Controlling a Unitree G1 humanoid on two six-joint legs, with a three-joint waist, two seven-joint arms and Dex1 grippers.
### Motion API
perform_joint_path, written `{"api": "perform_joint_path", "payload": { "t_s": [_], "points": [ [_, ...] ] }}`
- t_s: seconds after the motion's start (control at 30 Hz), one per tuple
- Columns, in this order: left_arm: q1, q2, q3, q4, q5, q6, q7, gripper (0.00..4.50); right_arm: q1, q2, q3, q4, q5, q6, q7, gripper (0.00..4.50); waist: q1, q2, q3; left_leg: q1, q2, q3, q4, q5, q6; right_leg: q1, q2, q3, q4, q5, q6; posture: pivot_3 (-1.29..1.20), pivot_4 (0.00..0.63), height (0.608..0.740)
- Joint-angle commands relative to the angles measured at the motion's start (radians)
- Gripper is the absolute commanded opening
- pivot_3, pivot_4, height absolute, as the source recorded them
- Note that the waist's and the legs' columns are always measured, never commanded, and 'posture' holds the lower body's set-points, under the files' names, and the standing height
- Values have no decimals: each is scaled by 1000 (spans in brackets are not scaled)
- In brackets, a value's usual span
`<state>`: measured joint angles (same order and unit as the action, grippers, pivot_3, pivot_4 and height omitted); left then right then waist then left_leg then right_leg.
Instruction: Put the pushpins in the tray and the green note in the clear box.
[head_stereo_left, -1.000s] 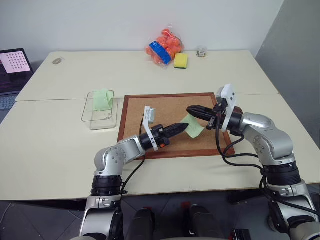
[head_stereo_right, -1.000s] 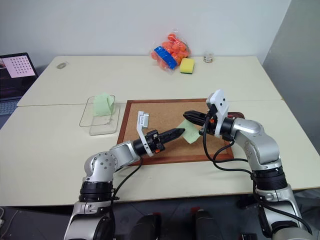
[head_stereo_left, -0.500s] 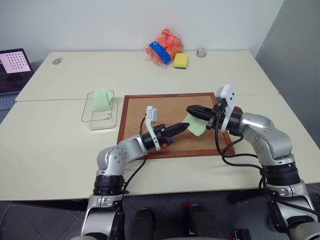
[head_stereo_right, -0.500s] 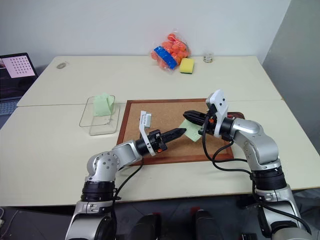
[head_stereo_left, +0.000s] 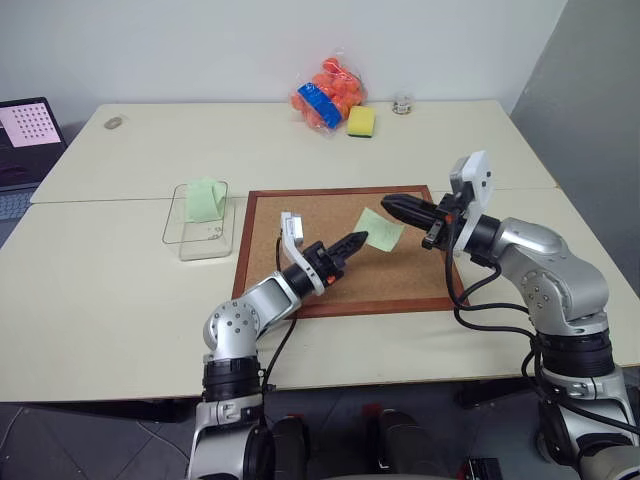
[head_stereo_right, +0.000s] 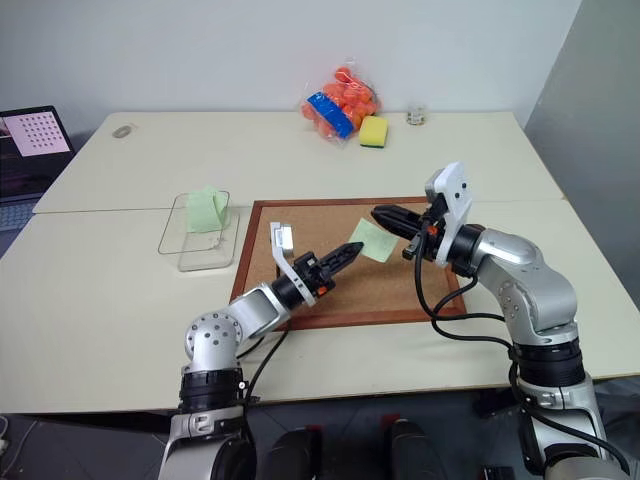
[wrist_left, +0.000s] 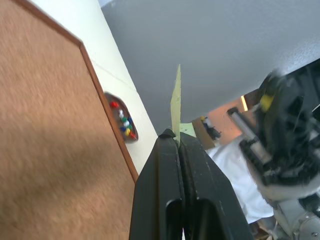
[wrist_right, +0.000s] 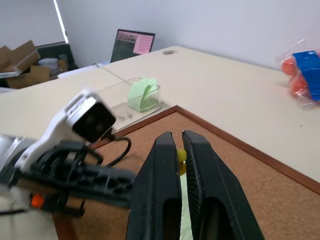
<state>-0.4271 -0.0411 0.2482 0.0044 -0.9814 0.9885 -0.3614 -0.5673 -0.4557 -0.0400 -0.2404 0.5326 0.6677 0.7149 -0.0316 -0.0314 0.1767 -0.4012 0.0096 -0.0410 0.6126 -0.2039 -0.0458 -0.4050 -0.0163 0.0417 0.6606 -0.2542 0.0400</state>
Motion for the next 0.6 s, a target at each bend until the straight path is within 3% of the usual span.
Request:
{"api": "perform_joint_path", "payload": {
  "t_s": [0.03,0.27,0.6],
  "points": [
    [3,9,-2,-28,-22,11,19,7,11,-2,-85,41,-35,-32,-107,0,0,0,0,0,0,0,0,0,0,0,0,0,0,0,0,0,150,740],
    [-2,45,-73,-44,26,-5,-15,7,-35,-6,-172,431,-206,-150,-341,0,2,0,0,0,-1,1,0,0,0,0,0,1,0,0,0,0,150,740],
    [-7,62,-92,-45,38,-26,-20,7,-160,32,-177,759,-259,-282,-376,0,-7,0,0,1,0,2,0,0,0,0,1,2,0,2,-3,0,150,740]
  ]
}}
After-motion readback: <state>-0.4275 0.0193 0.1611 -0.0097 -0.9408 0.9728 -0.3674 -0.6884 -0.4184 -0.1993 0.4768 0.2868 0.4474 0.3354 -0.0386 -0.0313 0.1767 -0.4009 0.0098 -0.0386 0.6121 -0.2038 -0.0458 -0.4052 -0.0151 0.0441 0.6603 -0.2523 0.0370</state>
